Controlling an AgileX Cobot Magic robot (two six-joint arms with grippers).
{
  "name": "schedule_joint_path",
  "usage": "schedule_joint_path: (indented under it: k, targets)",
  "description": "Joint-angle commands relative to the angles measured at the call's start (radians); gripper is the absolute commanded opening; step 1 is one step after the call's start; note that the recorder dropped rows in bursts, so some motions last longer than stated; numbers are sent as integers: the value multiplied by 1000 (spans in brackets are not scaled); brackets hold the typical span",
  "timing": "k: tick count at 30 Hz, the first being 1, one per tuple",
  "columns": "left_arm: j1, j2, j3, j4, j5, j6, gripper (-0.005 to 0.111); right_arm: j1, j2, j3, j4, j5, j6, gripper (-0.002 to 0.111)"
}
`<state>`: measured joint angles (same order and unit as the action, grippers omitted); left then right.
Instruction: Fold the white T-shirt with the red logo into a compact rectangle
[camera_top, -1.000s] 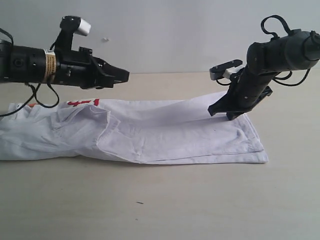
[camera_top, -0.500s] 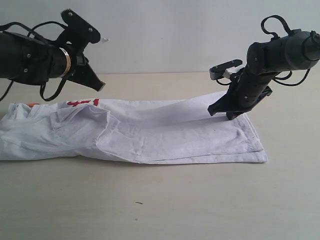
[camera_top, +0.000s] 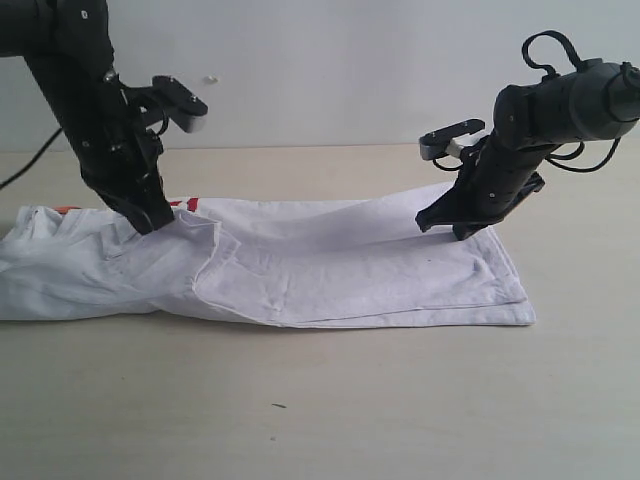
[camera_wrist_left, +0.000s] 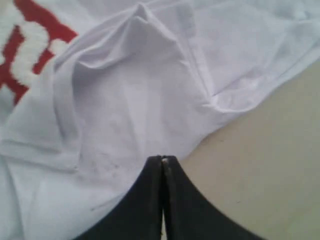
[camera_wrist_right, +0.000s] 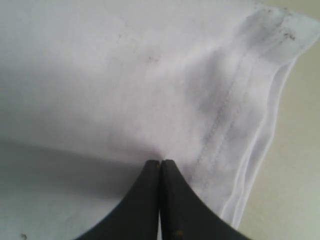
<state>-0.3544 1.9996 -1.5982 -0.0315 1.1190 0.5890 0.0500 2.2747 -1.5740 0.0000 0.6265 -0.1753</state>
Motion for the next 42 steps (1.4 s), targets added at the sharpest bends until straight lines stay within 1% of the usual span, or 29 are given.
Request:
schedule_joint_path:
  k: [1,3,6,8,10,14,16,18,21,24,27,30,31,33,34,35,37,39,40,42]
  targets:
    - [3,31,66,-39,-117,32,0,-3,28,11,0,24,-6,0]
    - [3,54,87,-39,-185,30,0,-3,28,11,0,22,-6,0]
    - [3,96,91,-37,-249,21,0,-3,28,11,0,14,-6,0]
    - [7,117,91,-16,-295,-19,0,-3,28,11,0,14,-6,0]
    - [7,134,91,71,-348,-116,0,-3,28,11,0,14,-6,0]
    - [7,161,91,380,-384,-357,0,-3,28,11,0,4,-6,0]
    - [7,171,91,481,-415,-483,0,-3,28,11,0,-1,-6,0]
    - [7,173,91,510,-462,-540,0,-3,28,11,0,-3,-6,0]
    - [4,173,89,510,-557,-548,0,-3,28,11,0,-3,-6,0]
    - [4,173,82,531,-620,-603,0,-3,28,11,0,-10,-6,0]
    - [4,174,80,671,-635,-710,0,-3,28,11,0,-14,-6,0]
    - [4,174,80,792,-602,-815,0,-3,28,11,0,-15,-6,0]
    - [4,174,80,812,-592,-842,0,-3,28,11,0,-15,-6,0]
    - [4,169,80,796,-588,-865,0,-3,28,11,0,-15,-6,0]
    - [6,162,80,759,-594,-865,0,-3,28,11,0,-15,-6,0]
    - [9,150,82,709,-610,-865,0,-3,28,11,0,-15,-6,0]
    - [15,115,105,562,-697,-829,0,-3,28,11,0,-15,-6,0]
    - [17,82,131,399,-762,-690,0,-3,28,11,0,-15,-6,0]
    - [17,67,138,304,-767,-589,0,-3,28,11,0,-14,-6,0]
    - [17,60,140,144,-702,-390,0,-3,24,-1,0,2,-6,0]
